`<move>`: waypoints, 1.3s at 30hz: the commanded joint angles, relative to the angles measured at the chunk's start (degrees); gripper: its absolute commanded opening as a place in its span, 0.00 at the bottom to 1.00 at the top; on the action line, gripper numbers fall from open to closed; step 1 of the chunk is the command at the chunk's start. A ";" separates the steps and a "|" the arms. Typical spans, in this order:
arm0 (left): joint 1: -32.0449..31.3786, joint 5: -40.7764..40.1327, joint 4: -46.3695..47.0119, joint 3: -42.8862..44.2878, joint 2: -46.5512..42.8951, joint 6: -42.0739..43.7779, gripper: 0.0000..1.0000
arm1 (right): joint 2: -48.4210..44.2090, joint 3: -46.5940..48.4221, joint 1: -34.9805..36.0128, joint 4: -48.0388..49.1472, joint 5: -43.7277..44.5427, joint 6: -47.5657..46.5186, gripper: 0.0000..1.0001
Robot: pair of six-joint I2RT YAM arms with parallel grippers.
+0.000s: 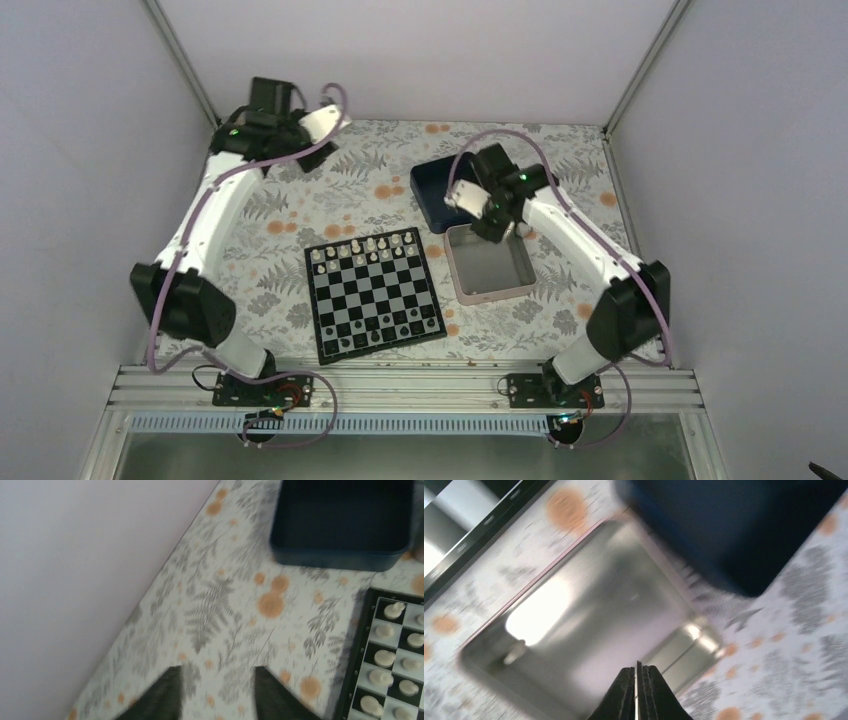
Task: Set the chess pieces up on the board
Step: Adjust the storage box at the center of the board.
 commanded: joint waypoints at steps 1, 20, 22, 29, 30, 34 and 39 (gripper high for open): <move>-9.23 -3.67 -7.36 11.55 8.19 1.75 0.20 | -7.94 -10.91 -0.03 -5.26 -3.82 -0.05 0.04; -34.76 -2.00 -29.32 47.55 45.04 1.66 0.02 | -12.48 -25.54 -27.88 8.36 -11.52 -10.45 0.04; -36.07 -3.62 -26.60 40.49 41.51 0.88 0.02 | -8.19 -22.20 -28.17 9.61 -12.59 -11.00 0.04; -38.82 -8.12 -23.97 30.34 38.17 -1.65 0.02 | 9.48 -9.19 -28.44 13.03 -13.25 -10.82 0.04; -38.86 -8.02 -24.38 31.05 38.85 -1.87 0.02 | 11.33 -7.62 -28.62 13.14 -13.11 -10.58 0.04; -39.12 -7.11 -24.73 33.51 40.96 -2.23 0.02 | 15.89 -2.54 -28.85 13.28 -13.31 -10.24 0.04; -39.35 -7.75 -26.32 34.65 43.84 -1.68 0.02 | 18.81 1.24 -28.85 13.27 -14.70 -10.48 0.04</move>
